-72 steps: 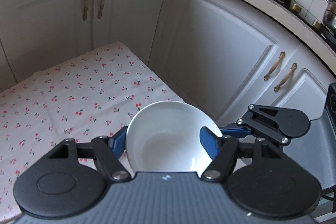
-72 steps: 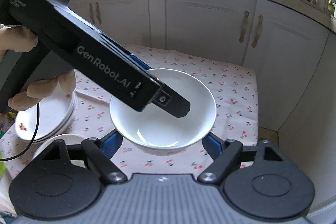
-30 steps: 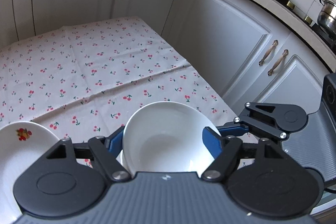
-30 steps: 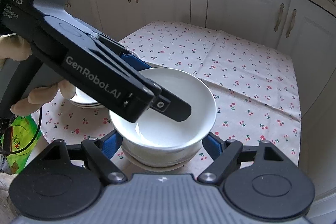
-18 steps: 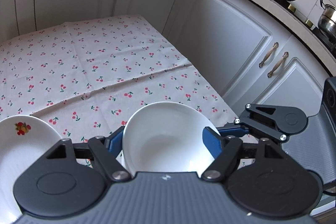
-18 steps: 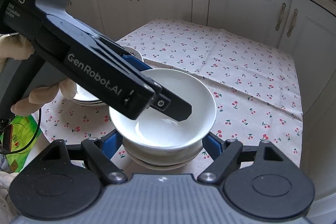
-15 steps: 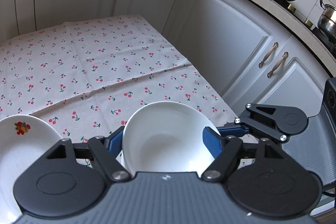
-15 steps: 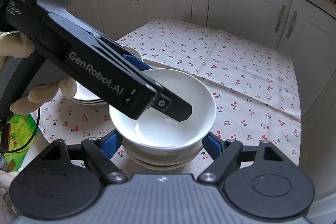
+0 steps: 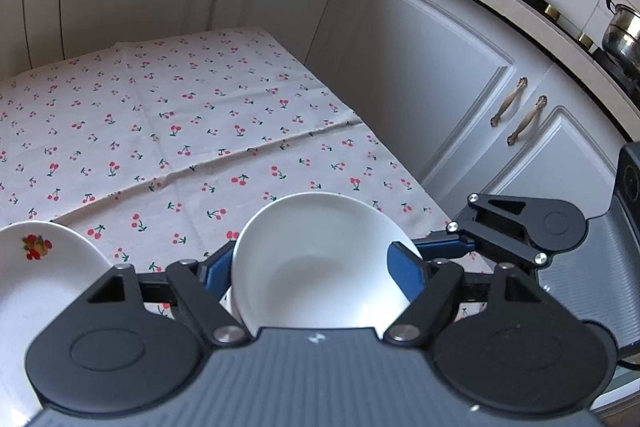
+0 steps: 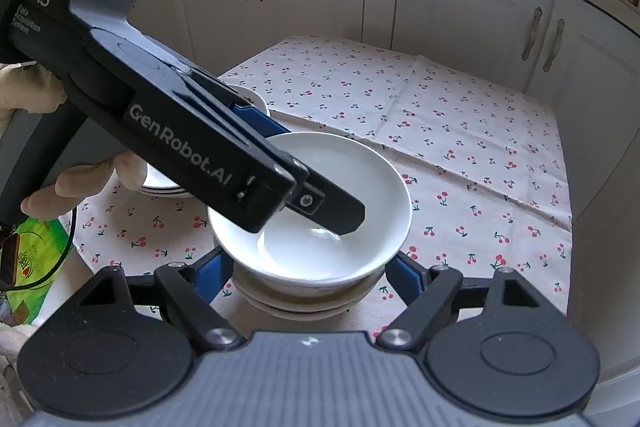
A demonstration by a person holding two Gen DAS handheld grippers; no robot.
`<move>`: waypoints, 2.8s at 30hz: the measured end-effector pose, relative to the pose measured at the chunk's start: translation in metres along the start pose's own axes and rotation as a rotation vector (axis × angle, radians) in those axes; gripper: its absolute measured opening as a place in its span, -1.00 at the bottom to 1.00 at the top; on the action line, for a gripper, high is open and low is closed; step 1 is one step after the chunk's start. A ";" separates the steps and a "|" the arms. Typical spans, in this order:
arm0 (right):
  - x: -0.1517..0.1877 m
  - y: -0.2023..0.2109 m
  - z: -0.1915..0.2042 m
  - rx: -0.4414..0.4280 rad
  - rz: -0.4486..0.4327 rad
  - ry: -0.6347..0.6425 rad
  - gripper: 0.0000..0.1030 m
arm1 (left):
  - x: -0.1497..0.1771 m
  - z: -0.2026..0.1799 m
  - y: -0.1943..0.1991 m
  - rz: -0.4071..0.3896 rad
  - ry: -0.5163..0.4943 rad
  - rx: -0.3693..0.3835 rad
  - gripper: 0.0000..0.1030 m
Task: Organize plates and bowls
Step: 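Lower the held white bowl into the bowl stack with the left gripper, then open the left gripper and withdraw it from the bowl stack, then grasp the three-bowl stack from opposite sides with both grippers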
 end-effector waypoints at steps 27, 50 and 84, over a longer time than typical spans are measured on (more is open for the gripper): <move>0.010 0.013 -0.010 -0.052 -0.057 -0.104 1.00 | 0.007 -0.006 0.028 -0.083 -0.116 -0.043 0.87; 0.031 0.031 -0.025 0.025 -0.075 -0.184 1.00 | 0.047 -0.010 0.036 -0.100 -0.148 -0.066 0.88; 0.068 -0.047 -0.024 0.001 0.043 0.092 1.00 | 0.106 -0.009 -0.032 0.165 -0.344 -0.114 1.00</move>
Point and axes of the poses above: each gripper's, at about its wrist camera, not at the fingertips, and y roughly against the way its jaws point, z to its left, x to its underside, the point moved 2 cm from there along -y, roughly the way its jaws point, and after that the axes turned 12 degrees about x, right-handed, at the moved point
